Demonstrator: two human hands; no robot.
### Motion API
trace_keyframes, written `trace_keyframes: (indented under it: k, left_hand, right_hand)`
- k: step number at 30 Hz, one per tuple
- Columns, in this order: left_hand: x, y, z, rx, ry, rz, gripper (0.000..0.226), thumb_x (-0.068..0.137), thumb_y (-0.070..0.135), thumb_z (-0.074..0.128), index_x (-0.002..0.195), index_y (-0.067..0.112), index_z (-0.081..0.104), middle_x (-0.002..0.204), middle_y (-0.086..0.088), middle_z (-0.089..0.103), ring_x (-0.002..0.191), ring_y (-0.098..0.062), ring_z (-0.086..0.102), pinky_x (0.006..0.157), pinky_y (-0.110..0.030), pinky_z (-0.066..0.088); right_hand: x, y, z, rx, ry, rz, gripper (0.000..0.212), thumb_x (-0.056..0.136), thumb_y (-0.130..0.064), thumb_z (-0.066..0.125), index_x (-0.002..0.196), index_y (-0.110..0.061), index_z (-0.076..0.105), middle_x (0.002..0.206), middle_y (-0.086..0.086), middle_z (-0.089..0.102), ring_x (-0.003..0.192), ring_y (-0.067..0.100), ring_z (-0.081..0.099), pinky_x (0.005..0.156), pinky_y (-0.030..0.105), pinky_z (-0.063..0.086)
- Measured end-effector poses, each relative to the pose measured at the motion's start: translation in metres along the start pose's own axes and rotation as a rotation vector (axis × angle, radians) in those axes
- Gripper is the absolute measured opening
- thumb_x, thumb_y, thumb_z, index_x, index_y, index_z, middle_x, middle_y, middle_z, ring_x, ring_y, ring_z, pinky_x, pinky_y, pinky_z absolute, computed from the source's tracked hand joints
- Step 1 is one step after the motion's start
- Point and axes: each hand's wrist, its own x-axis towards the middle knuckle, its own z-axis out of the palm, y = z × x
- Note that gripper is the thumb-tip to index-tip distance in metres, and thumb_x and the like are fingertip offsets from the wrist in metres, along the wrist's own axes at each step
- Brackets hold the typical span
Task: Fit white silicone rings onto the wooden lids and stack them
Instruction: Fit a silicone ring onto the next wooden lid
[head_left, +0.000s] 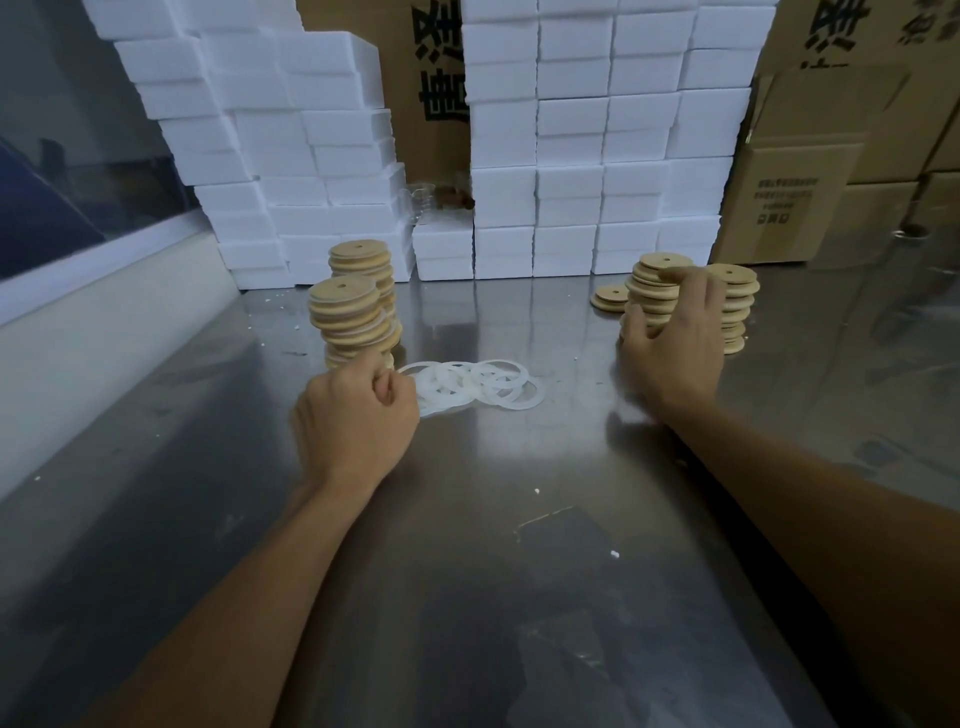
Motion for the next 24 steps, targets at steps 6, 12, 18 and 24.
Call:
trace_keyframes:
  k: [6,12,18,24]
  left_hand:
    - [-0.004,0.007,0.006,-0.035,-0.026,0.205,0.035,0.075,0.010,0.056,0.057,0.019,0.028,0.048,0.008,0.022,0.042,-0.018,0.028,0.047,-0.020,0.015]
    - [-0.005,0.009,0.008,-0.043,-0.066,0.232,0.037,0.073,0.004,0.060,0.056,0.017,0.030,0.047,0.005,0.024,0.043,-0.020,0.026,0.046,-0.026,0.022]
    - [-0.004,0.010,0.008,-0.024,-0.103,0.249,0.047,0.071,-0.001,0.068,0.057,0.019,0.028,0.049,0.008,0.023,0.045,-0.015,0.024,0.047,-0.022,0.017]
    - [-0.005,0.010,0.010,-0.012,-0.110,0.277,0.045,0.071,0.002,0.066,0.058,0.019,0.026,0.050,0.008,0.022,0.043,-0.018,0.026,0.045,-0.026,0.022]
  right_hand:
    - [0.017,0.013,0.014,-0.186,-0.079,-0.093,0.053,0.091,-0.024,0.058,0.139,-0.022,0.037,0.158,0.002,0.025,0.089,0.033,0.061,0.057,0.032,0.038]
    - [0.030,0.020,0.021,-0.281,-0.177,-0.013,0.065,0.094,-0.031,0.055,0.150,-0.020,0.025,0.159,0.007,0.020,0.092,0.039,0.058,0.060,0.041,0.046]
    - [0.032,0.018,0.021,-0.307,-0.134,-0.081,0.042,0.097,-0.026,0.051,0.137,-0.015,0.043,0.144,0.014,0.032,0.068,0.036,0.052,0.055,0.039,0.040]
    - [0.024,0.010,0.013,-0.243,-0.118,-0.212,0.027,0.096,-0.013,0.054,0.123,-0.009,0.054,0.135,0.015,0.043,0.069,0.038,0.054,0.049,0.034,0.035]
